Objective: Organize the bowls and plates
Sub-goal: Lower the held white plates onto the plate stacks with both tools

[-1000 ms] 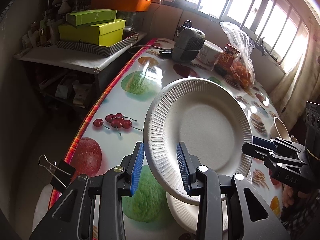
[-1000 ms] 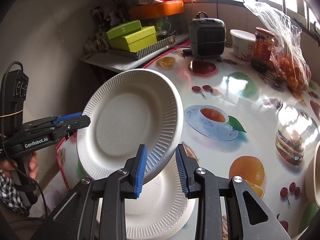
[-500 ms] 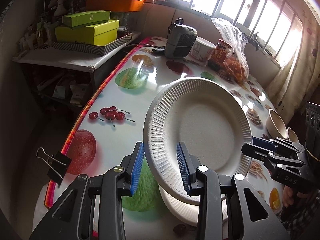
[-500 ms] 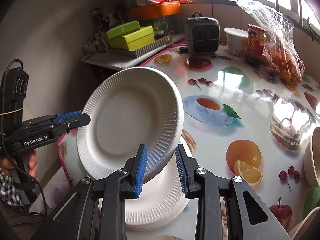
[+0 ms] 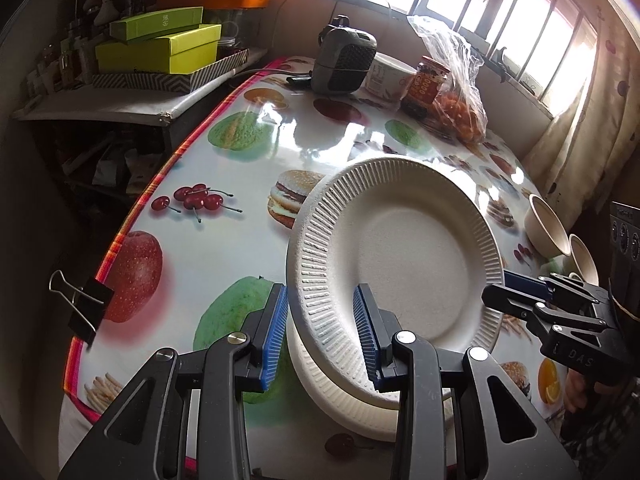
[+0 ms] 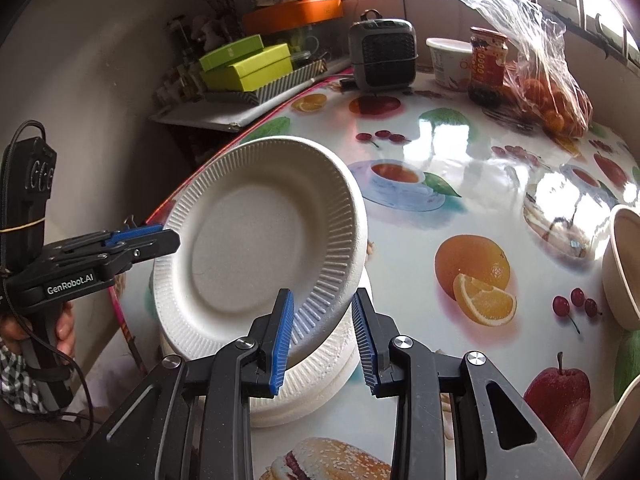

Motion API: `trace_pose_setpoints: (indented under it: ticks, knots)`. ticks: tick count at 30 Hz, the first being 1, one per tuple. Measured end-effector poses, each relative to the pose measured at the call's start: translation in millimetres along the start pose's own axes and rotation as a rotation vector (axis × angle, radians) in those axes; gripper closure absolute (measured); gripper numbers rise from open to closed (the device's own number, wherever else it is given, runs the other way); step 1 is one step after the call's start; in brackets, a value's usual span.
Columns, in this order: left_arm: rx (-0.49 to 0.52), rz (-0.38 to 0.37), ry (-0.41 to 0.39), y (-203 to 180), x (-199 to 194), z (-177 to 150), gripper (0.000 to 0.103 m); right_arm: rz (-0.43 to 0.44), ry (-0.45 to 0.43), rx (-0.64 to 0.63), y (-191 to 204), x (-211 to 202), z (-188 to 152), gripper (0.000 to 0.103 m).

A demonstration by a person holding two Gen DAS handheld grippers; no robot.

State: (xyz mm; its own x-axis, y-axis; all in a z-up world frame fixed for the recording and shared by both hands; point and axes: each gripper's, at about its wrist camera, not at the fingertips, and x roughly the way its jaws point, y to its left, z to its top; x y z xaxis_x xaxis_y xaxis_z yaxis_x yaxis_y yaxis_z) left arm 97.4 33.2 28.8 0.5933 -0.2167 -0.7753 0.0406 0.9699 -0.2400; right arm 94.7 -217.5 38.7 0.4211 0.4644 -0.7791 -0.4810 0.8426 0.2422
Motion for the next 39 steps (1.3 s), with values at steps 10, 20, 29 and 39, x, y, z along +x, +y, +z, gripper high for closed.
trace_pose_setpoints:
  ticks: [10, 20, 29, 39]
  knots:
    - [0.004, -0.003, 0.026, -3.1, 5.4, -6.4, 0.068, 0.002, 0.014, 0.016, -4.2, 0.7, -9.7, 0.073]
    - [-0.004, -0.003, 0.058, -1.8, 11.6, -14.1, 0.068, 0.003, 0.036, 0.016, -4.3, 3.2, -18.7, 0.073]
    - [0.003, 0.005, 0.068, -3.2, 13.2, -17.4, 0.068, 0.004, 0.046, 0.024, -3.6, 5.3, -23.5, 0.073]
    - [0.002, 0.009, 0.071, -2.7, 14.1, -16.9, 0.068, 0.002, 0.047, 0.022, -3.9, 5.9, -23.0, 0.073]
